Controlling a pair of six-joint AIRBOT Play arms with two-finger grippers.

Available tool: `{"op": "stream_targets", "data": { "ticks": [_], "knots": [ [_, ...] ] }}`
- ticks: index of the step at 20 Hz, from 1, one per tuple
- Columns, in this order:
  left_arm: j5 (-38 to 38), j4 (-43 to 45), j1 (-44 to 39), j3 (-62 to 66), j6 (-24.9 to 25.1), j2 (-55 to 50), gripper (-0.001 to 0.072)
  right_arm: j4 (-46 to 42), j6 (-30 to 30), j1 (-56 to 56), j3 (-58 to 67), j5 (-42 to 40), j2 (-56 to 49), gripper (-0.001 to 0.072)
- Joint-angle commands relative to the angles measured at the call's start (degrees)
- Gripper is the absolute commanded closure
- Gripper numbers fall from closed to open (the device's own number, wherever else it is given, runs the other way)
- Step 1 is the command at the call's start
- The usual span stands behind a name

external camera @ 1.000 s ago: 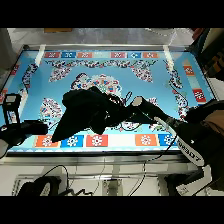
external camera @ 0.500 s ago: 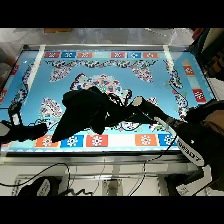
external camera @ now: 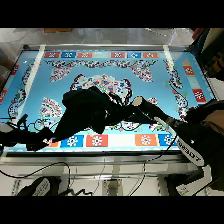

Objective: Fold the clothes and pants, and hang the long-sleeved shirts on hangers.

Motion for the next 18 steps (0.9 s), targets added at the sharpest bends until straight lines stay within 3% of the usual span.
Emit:
{"op": "stream_targets", "data": {
  "ticks": [1,4,8,11,13,15,17,18],
  "knots": [
    [0.4,-1.0,0.2,-2.8,-6.8,-0.8,0.0080,0.0,0.0,0.0,0.1,-0.1,0.0,0.0683],
    [7.3,-5.7,0.2,-6.0,-9.9,-0.8,0.0083,0.0,0.0,0.0,0.1,-0.1,0.0,0.0682],
    [14.5,-11.4,0.0,-8.7,-9.9,-0.8,0.0104,0.0,0.0,0.0,0.1,0.1,0.0,0.0682],
    [18.9,-11.5,-0.3,-9.5,-9.9,-0.8,0.0295,0.3,0.0,0.0,0.1,0.0,0.0,0.0682],
    [20.4,-11.1,-0.3,-9.5,-9.9,-0.8,0.0308,0.8,0.0,0.0,0.1,0.2,0.0,0.0682],
    [23.0,-10.8,-0.3,-9.5,-9.9,-0.8,0.0539,1.3,0.0,0.0,0.1,0.3,0.0,0.0682],
    [26.9,-11.0,-0.3,-9.4,-9.9,-0.8,0.0653,1.2,0.0,0.0,0.1,0.3,0.0,0.0683],
    [28.6,-11.0,-0.3,-9.4,-9.9,-0.8,0.0676,1.2,0.0,-0.1,0.1,0.3,0.0,0.0682]
  ]
}}
